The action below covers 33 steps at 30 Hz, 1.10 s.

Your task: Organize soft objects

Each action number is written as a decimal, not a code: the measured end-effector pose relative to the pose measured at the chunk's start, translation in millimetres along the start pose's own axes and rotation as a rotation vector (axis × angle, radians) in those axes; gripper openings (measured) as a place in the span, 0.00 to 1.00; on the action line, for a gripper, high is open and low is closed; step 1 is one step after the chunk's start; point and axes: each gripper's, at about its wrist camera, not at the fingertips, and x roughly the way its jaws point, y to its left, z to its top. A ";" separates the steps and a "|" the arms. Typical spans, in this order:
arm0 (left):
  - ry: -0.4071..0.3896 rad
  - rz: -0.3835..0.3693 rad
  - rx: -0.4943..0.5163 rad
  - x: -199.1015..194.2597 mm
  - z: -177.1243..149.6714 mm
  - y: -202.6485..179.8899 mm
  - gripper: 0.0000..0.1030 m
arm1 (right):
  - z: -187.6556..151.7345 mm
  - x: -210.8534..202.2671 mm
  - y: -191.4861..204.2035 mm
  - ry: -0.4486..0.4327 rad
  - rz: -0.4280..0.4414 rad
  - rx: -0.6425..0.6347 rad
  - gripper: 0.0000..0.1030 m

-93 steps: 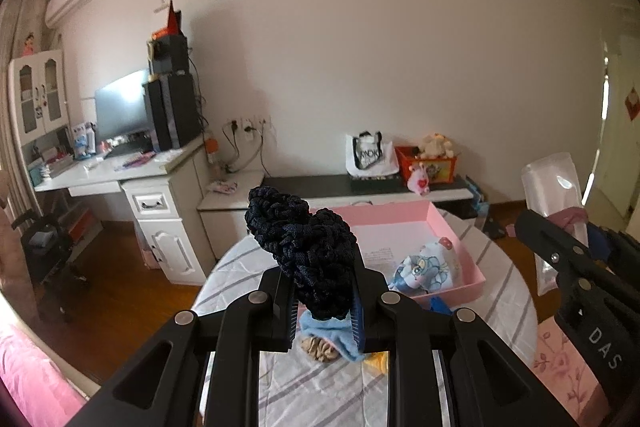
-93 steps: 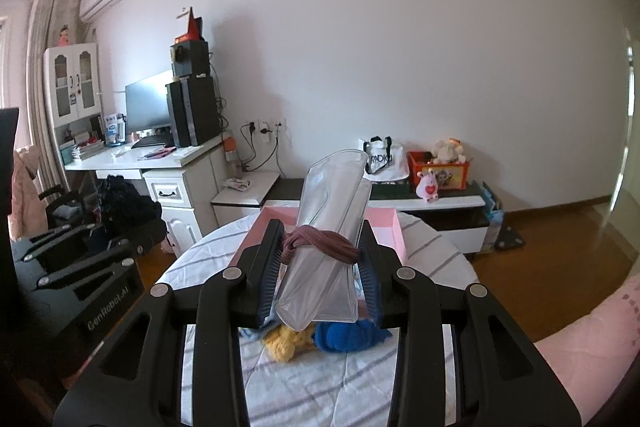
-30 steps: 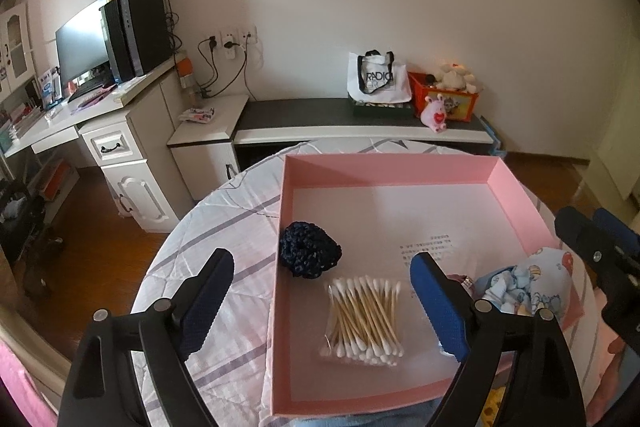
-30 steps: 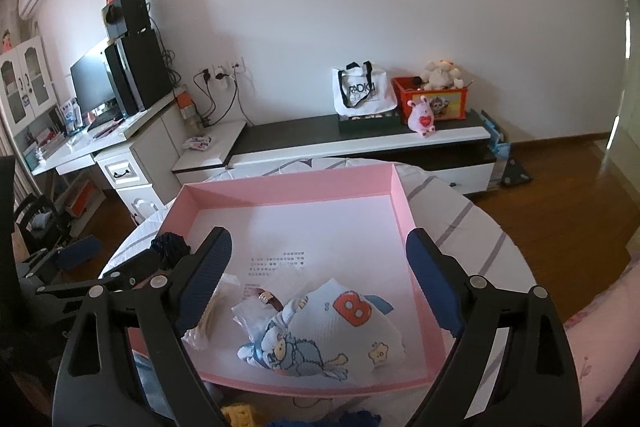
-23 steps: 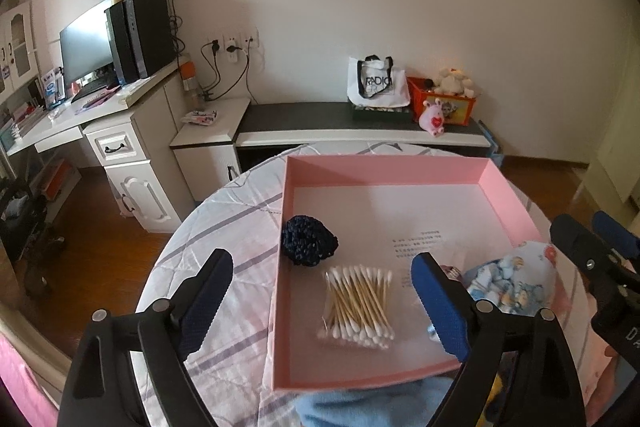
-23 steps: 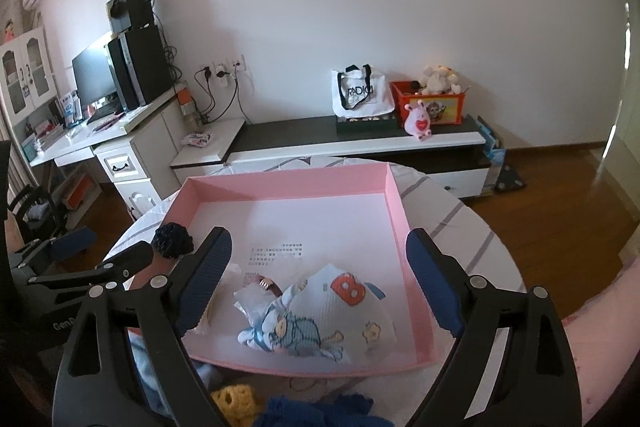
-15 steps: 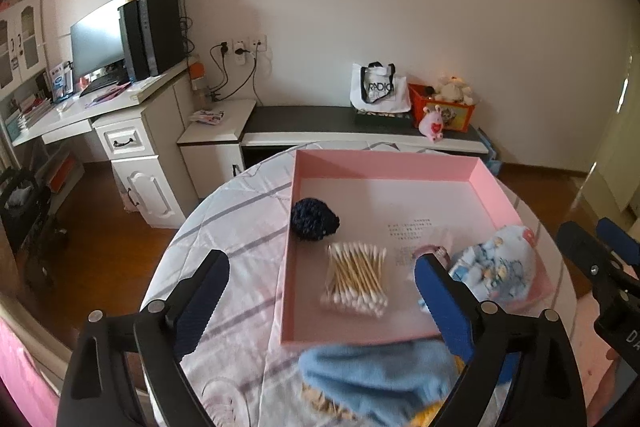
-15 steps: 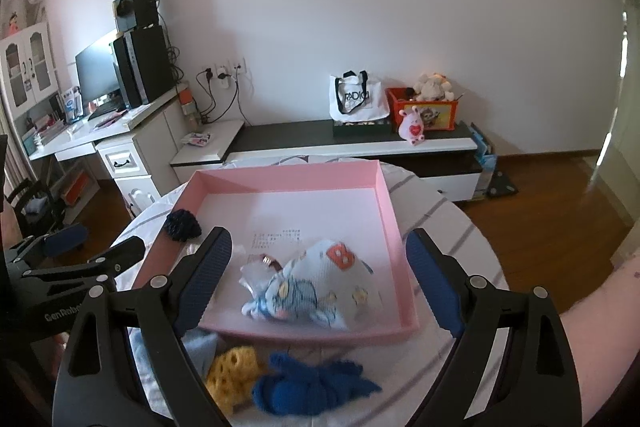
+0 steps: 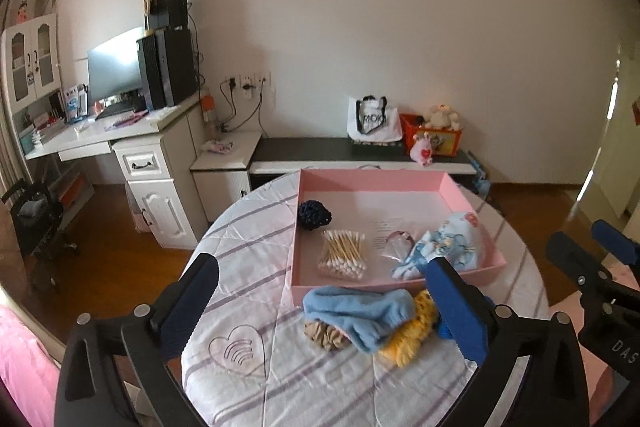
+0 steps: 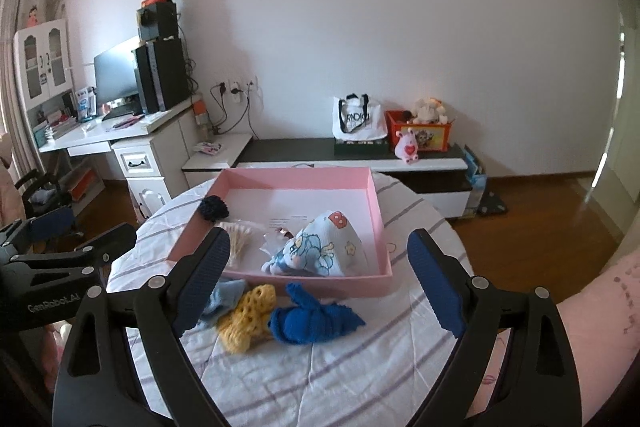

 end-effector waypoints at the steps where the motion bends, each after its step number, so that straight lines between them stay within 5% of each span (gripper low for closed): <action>1: -0.010 -0.002 0.002 -8.8 -3.2 -1.1 0.99 | -0.9 -7.6 0.8 -0.010 0.001 -0.003 0.88; 4: -0.031 -0.010 0.002 -31.9 -10.0 -3.8 1.00 | -1.9 -29.7 3.9 -0.048 -0.008 -0.013 0.98; 9: -0.068 -0.012 0.000 -70.7 -17.9 -4.7 1.00 | -3.0 -59.7 6.3 -0.096 -0.021 -0.021 1.00; 33: -0.290 0.029 0.032 -177.4 -48.6 -28.6 1.00 | -0.8 -150.8 11.4 -0.287 -0.029 -0.032 1.00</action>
